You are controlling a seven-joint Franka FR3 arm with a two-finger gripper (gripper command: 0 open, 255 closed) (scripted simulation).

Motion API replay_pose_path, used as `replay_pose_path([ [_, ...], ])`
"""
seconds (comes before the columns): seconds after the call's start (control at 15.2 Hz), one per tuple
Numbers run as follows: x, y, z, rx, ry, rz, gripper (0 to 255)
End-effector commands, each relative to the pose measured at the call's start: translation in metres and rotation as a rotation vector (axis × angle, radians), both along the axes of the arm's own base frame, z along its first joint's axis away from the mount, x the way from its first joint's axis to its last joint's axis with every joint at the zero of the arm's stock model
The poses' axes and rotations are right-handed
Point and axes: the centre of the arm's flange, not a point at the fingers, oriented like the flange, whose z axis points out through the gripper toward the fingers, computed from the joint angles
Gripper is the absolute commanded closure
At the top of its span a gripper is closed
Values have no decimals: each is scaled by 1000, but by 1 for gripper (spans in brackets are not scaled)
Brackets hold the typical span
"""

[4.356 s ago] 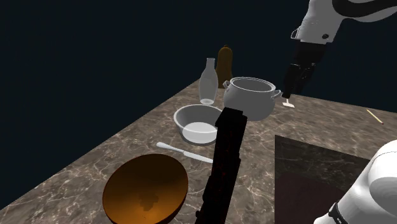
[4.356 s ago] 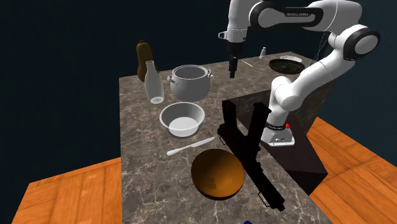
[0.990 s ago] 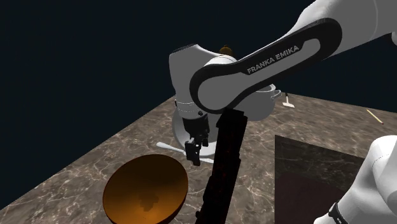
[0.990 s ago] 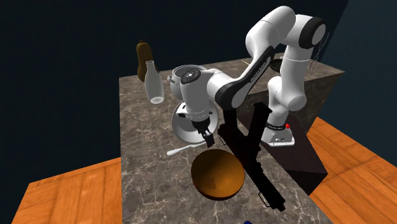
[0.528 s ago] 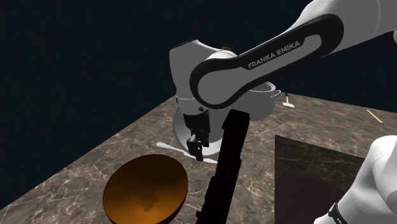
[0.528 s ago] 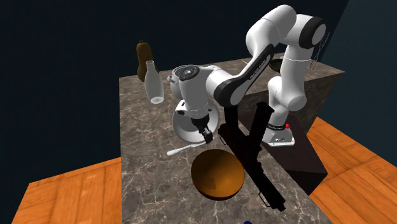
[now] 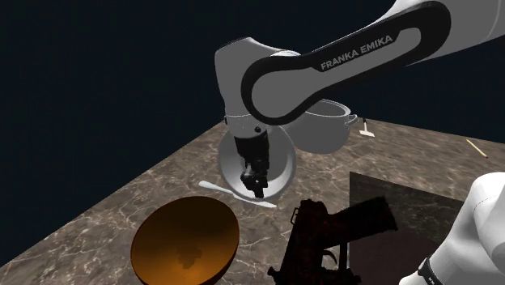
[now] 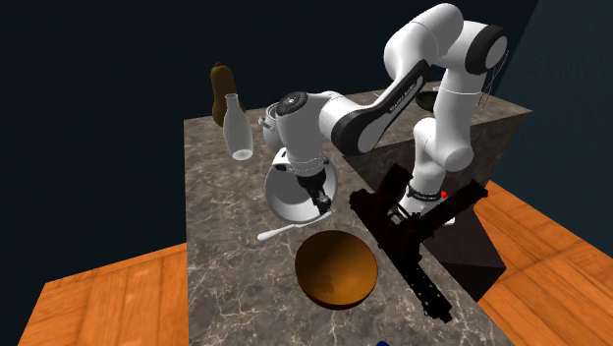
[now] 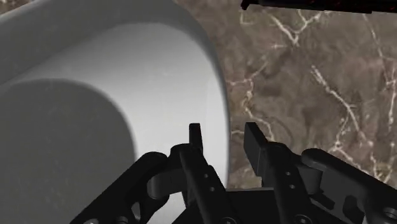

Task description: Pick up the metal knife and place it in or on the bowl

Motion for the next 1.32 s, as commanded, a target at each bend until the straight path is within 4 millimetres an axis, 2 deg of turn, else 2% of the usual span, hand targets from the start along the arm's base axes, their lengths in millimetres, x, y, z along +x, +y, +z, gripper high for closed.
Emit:
replay_pose_path([
  [0.0,10,4,-1,14,-11,15,0],
  [0.86,132,65,-1,201,-150,212,0],
  [1.25,131,66,-33,201,-150,212,0],
])
